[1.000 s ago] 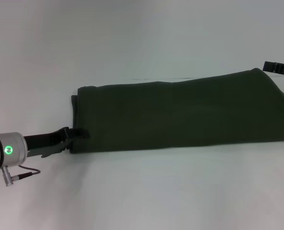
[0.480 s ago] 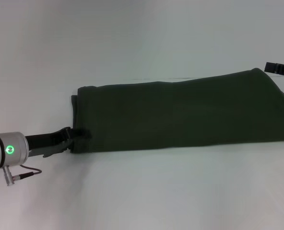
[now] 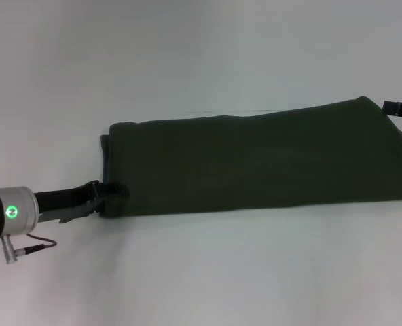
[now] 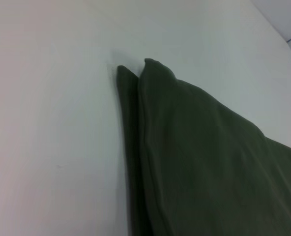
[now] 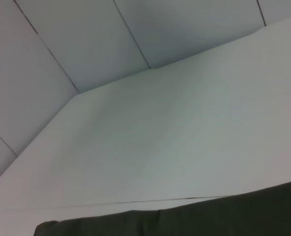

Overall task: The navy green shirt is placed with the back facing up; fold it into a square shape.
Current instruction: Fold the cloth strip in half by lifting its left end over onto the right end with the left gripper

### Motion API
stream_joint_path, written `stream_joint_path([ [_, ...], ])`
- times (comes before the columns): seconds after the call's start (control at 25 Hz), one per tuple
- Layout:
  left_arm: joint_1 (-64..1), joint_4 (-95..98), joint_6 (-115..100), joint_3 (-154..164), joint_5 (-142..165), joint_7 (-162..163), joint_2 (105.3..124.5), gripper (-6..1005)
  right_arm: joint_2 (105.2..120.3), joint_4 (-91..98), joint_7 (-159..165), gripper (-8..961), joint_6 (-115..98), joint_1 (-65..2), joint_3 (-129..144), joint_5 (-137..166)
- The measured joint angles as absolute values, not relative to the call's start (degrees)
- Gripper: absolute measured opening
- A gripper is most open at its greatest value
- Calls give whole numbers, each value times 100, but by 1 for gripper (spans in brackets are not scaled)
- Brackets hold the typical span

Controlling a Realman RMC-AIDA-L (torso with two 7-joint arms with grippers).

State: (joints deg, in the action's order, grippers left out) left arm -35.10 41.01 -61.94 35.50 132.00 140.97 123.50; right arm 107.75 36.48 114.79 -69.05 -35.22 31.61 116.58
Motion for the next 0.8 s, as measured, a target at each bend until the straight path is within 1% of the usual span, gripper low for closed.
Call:
stream_joint_path([
  [0.48,-3481,4080,-6150,3551,13228,14021,12348,647,10782,3648,11479,777,-6933,-3524,3172,11640],
  [0.76,-3521,4070,-6142,3580,13269,13779,12348,628,10805,3696,11477,777,-6936,-3525,3153,11636],
  [0.8,-3524,4070,-6138,3588,13283,13776,12348,567,10810,3704,11477,777,-6936,-3525,3150,11636],
])
